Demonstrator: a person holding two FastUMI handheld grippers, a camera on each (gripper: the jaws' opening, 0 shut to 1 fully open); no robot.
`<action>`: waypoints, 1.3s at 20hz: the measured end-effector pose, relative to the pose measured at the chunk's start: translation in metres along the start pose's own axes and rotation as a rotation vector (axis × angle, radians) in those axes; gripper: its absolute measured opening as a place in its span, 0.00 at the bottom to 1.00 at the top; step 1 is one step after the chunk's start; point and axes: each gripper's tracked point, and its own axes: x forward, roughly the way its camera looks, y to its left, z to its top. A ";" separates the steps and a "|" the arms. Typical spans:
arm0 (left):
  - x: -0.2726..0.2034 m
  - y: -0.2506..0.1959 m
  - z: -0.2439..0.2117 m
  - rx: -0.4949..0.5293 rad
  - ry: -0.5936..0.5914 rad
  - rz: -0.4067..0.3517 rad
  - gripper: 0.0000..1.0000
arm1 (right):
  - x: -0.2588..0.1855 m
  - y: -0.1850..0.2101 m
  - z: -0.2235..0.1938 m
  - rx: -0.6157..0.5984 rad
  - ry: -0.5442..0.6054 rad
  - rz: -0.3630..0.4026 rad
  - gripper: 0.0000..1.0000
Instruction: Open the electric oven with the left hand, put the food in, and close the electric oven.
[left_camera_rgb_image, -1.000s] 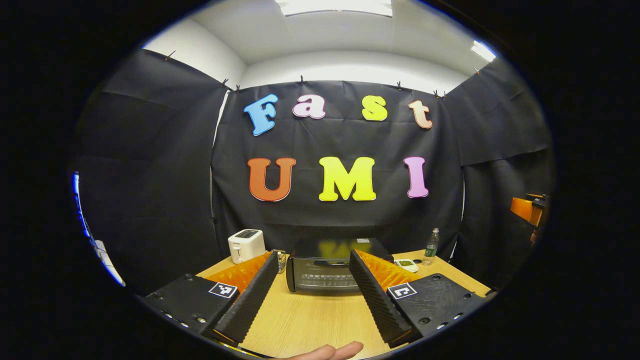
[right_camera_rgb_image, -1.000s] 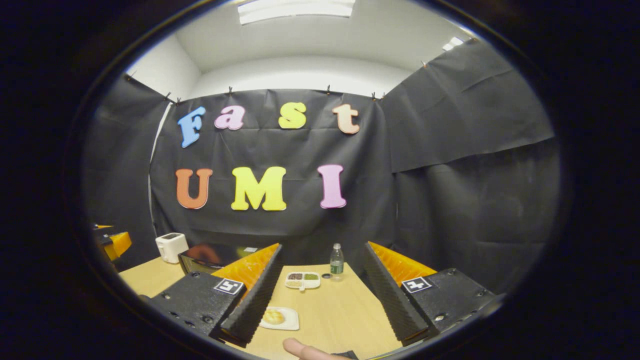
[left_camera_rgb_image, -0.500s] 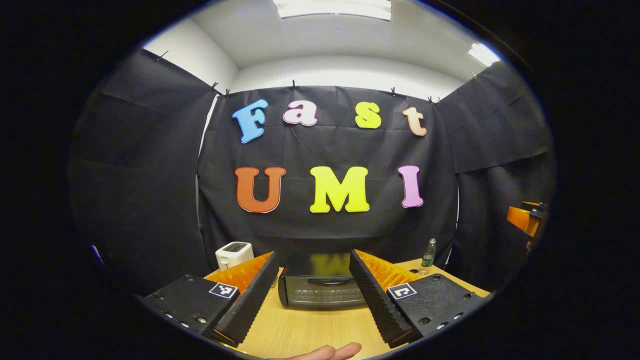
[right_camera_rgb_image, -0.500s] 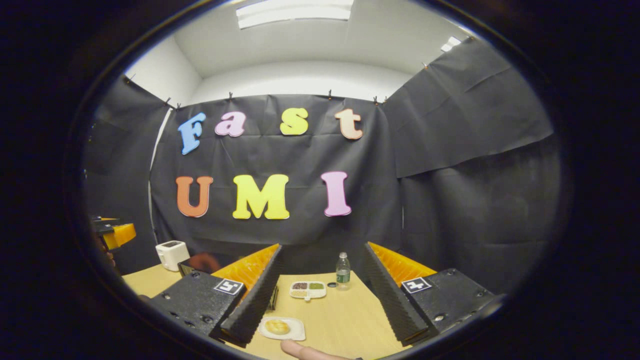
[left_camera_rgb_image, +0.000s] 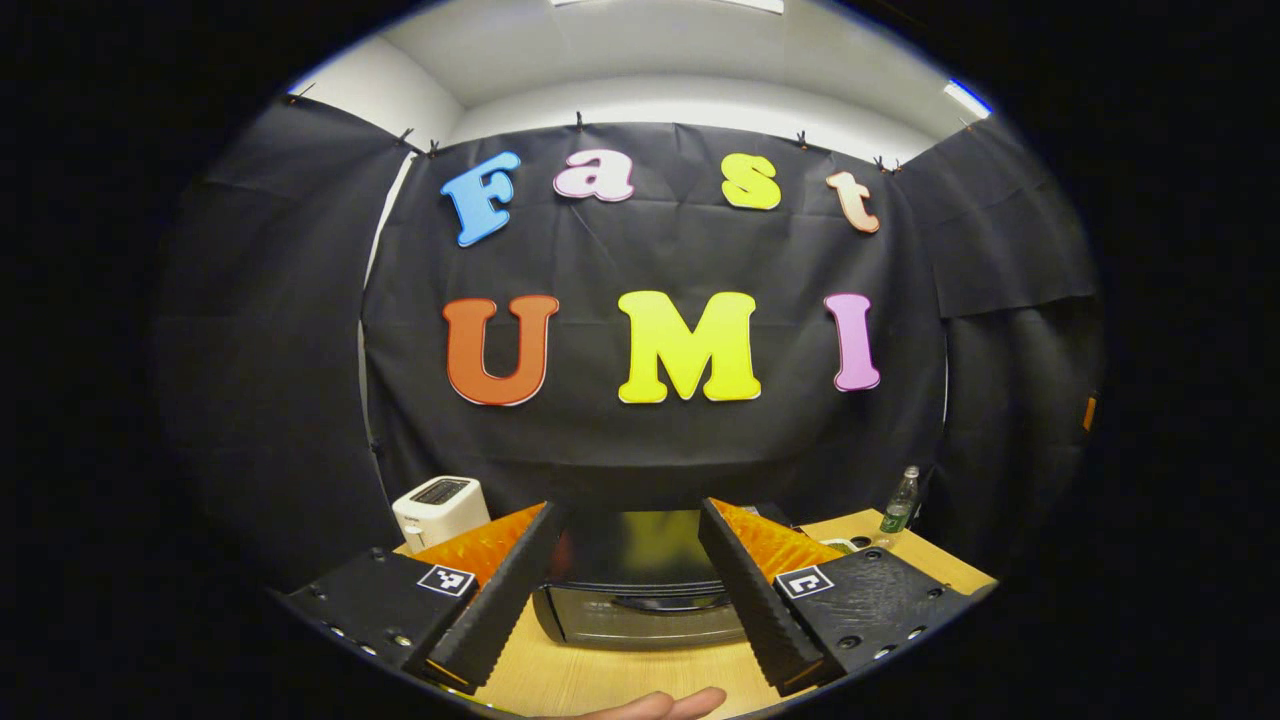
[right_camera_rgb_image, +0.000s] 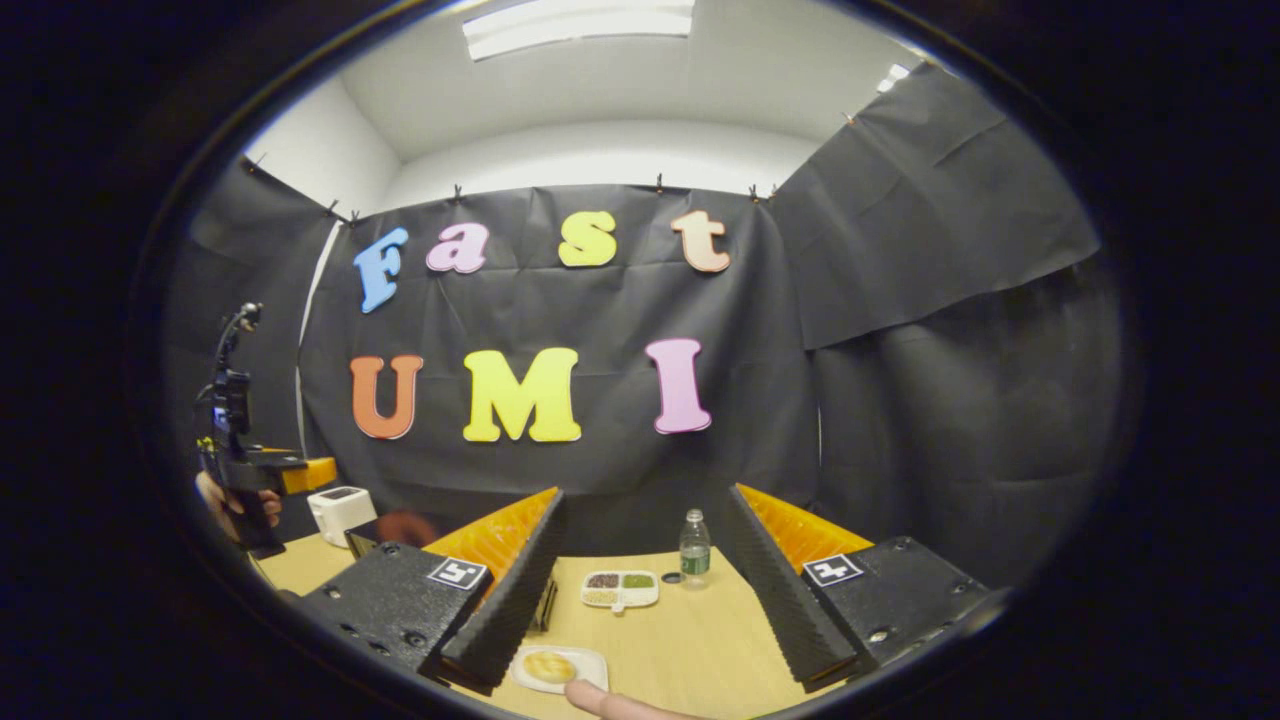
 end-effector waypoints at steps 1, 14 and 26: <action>0.012 -0.005 -0.009 -0.004 0.021 -0.014 0.93 | 0.004 -0.002 -0.003 0.005 0.002 -0.002 0.96; 0.083 -0.031 -0.111 0.007 0.262 -0.055 0.94 | 0.029 -0.007 -0.028 0.045 -0.002 0.025 0.96; 0.078 -0.046 -0.142 0.029 0.309 -0.082 0.97 | 0.033 -0.008 -0.044 0.117 -0.016 0.080 0.96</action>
